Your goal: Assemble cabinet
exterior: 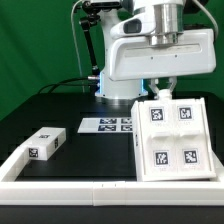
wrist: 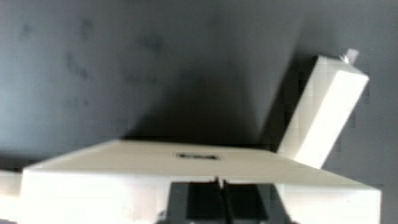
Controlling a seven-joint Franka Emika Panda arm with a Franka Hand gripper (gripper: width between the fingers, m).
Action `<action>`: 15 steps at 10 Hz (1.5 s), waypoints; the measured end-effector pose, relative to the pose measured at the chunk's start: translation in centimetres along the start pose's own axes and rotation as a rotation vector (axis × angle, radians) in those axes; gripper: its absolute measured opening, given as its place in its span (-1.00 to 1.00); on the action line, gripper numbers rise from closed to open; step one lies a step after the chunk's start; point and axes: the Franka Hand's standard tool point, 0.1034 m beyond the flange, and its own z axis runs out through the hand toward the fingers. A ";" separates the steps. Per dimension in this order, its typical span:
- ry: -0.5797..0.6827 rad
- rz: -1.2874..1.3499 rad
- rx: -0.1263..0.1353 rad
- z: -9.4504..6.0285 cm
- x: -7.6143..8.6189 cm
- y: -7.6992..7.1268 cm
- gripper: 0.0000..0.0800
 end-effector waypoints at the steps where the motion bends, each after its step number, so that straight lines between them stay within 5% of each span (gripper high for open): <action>1: 0.003 -0.003 0.000 -0.2 0.4 -0.1 -0.99; 9: -0.004 -0.014 0.009 -1.0 3.8 -0.4 -0.99; 11: -0.007 -0.013 0.009 -0.6 3.3 -0.5 -0.35; 12: -0.026 -0.009 0.009 0.7 1.1 -0.5 -0.35; 13: -0.050 0.006 0.004 1.9 -2.1 -0.1 0.15; 14: -0.087 0.021 0.000 2.7 -4.8 0.8 0.15; 15: -0.117 0.035 -0.006 3.2 -6.9 2.2 0.50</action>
Offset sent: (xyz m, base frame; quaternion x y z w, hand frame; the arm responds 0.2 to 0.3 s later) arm 0.0176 0.0052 0.0100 -0.0070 -0.0226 0.0014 0.9997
